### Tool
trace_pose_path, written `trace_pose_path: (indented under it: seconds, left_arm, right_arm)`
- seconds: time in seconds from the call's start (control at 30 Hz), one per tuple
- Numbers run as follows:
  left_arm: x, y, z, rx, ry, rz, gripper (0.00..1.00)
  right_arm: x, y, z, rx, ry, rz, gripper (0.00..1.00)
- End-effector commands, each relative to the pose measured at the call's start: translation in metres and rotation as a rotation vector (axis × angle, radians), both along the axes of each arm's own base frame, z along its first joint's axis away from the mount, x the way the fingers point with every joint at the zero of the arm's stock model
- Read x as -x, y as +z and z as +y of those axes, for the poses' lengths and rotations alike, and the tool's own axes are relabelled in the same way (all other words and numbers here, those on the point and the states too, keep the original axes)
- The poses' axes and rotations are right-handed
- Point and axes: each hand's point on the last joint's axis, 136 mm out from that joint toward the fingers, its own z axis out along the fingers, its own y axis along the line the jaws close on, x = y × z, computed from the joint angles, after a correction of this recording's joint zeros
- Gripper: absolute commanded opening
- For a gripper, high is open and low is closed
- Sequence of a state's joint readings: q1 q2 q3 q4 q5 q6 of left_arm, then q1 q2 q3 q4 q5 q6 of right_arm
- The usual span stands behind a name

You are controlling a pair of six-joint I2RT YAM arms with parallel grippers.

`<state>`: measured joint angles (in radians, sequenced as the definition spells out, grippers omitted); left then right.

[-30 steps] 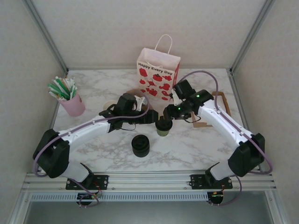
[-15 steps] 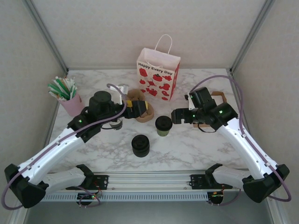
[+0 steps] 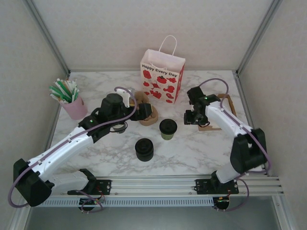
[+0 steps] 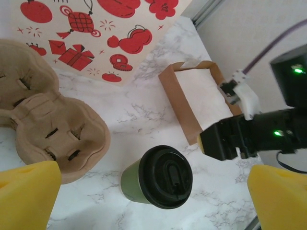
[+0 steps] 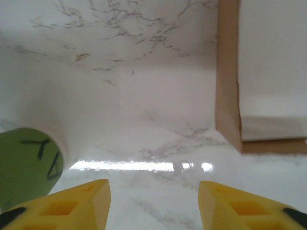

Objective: Pack the takeout coffee

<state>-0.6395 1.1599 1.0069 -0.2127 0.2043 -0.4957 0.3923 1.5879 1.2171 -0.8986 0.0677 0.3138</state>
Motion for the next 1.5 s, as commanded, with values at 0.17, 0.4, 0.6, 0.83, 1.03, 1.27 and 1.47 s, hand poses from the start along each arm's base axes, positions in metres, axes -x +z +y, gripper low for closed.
trace_pose_path:
  seconds: [0.17, 0.4, 0.6, 0.83, 1.03, 1.27, 1.47]
  left_arm:
    - [-0.008, 0.000, 0.004, -0.008, 0.011, -0.022, 1.00]
    - [-0.007, 0.000, 0.007, -0.010, 0.014, -0.016, 1.00]
    - [-0.011, 0.000, 0.004, -0.001, 0.010, -0.013, 1.00]
    - [-0.014, -0.003, -0.002, 0.001, -0.001, -0.001, 1.00]
    - [-0.018, -0.002, -0.004, -0.002, -0.003, -0.005, 1.00]
    - [-0.035, 0.000, -0.004, 0.010, 0.040, -0.029, 1.00]
    - [-0.052, 0.031, -0.013, 0.133, 0.042, -0.068, 1.00]
  right_arm:
    - [-0.066, -0.049, -0.002, 0.118, -0.008, 0.056, 0.43]
    - [-0.094, -0.076, -0.028, 0.196, -0.063, 0.101, 0.44]
    - [-0.101, -0.078, -0.045, 0.196, -0.092, 0.105, 0.44]
    - [-0.097, -0.080, -0.072, 0.244, -0.121, 0.127, 0.45]
    - [-0.084, -0.073, -0.086, 0.270, -0.145, 0.135, 0.48]
    - [-0.084, -0.034, -0.079, 0.179, -0.164, 0.068, 0.58]
    - [-0.096, 0.061, -0.042, -0.039, -0.106, -0.128, 0.65]
